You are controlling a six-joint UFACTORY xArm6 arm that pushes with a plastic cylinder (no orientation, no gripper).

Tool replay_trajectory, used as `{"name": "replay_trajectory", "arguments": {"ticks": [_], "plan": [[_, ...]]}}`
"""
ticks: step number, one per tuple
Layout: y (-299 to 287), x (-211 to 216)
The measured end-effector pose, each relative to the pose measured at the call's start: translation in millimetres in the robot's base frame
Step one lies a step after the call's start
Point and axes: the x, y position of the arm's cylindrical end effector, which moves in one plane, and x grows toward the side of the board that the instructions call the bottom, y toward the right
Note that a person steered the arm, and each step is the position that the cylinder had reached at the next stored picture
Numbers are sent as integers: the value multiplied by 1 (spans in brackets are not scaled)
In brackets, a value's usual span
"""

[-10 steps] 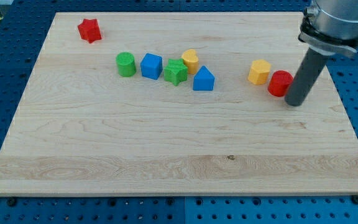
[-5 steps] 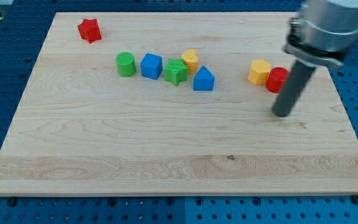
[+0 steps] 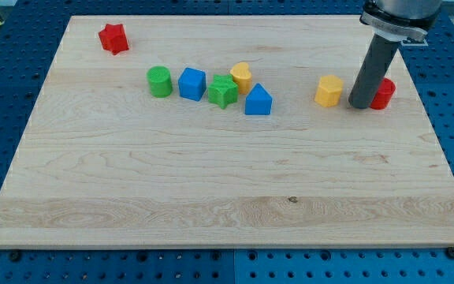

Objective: Push the red circle to the right of the red star

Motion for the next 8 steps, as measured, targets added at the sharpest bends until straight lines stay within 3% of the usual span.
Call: {"name": "replay_trajectory", "arguments": {"ticks": [1, 2, 3, 4, 5, 7, 8], "plan": [[5, 33], [40, 39], [40, -12], [3, -52], [-9, -68], [79, -51], [69, -88]]}}
